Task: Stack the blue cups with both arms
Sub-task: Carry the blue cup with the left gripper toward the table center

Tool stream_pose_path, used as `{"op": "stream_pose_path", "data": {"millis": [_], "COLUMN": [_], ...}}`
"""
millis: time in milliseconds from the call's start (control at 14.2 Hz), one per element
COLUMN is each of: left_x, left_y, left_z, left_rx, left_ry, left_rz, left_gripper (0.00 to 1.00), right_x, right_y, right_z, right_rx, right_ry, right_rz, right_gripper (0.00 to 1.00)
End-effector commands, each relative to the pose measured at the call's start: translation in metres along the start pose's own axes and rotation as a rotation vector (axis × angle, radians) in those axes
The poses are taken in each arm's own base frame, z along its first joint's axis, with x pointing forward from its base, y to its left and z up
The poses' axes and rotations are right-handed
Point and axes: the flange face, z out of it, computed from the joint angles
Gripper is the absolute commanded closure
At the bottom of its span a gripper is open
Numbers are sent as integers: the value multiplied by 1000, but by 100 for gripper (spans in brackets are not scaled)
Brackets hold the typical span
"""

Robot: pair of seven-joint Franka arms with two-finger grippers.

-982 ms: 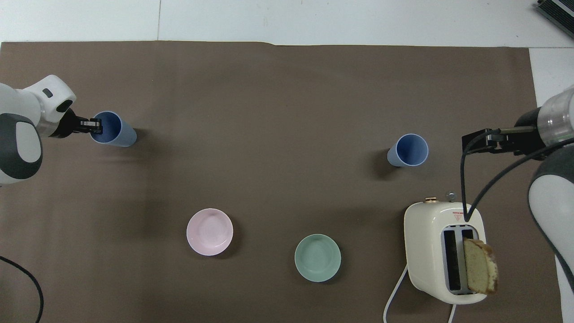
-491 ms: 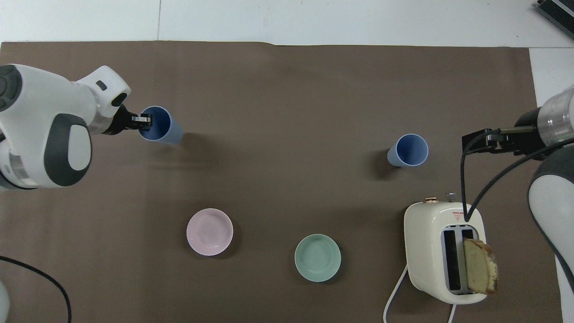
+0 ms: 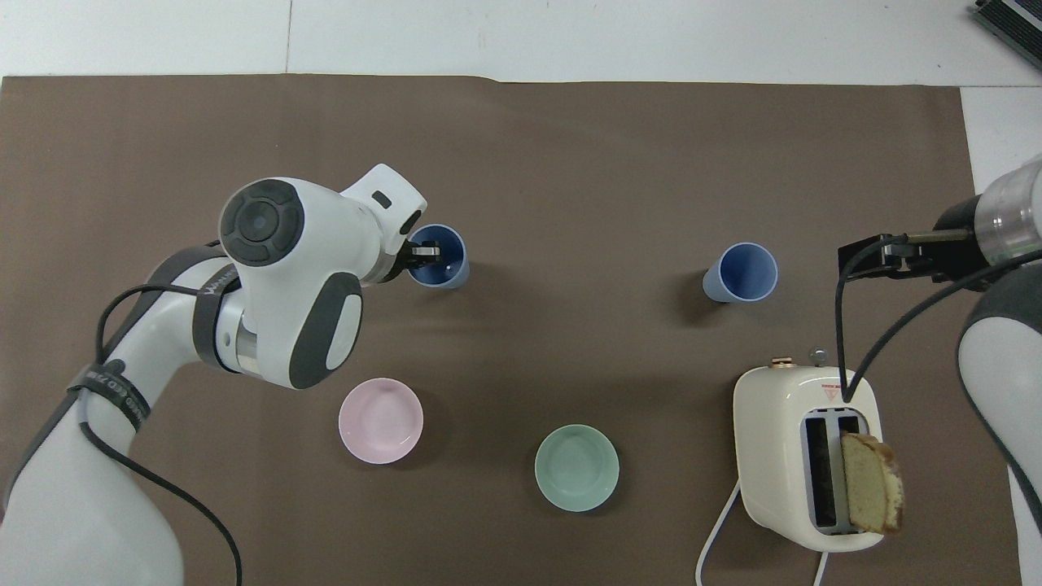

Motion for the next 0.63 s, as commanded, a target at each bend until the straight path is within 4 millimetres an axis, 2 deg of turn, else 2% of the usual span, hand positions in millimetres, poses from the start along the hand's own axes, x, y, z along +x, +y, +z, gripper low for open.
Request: {"op": "stream_pose_path", "data": {"millis": [0,70,281,351,421,561], "left_x": [-18,-23,-19,-17,-14,-4], "left_y": [13,17,20,17,15,4], "left_z": [9,11,7,5,-1,-21], "left_rx": [6,7,-3,-3,-2,-3], "left_ry": [1,-5,2,3,8,30], "left_rz": [-8,-4,2,4,6,-11], "left_gripper": [100,97,22,5,0,0], "right_x": [-3,-3,2,4,6,10], "right_y": [9,10,8,7,6,1], "right_z": [6,8,28,29,32,53], "right_rx": [8,7,11,12,15,20], "right_ry": [33,28,62,73,67,58], "right_rz": [-11,-9,-11,-9,-11,-16], "right_gripper": [0,0,0,0,0,0]}}
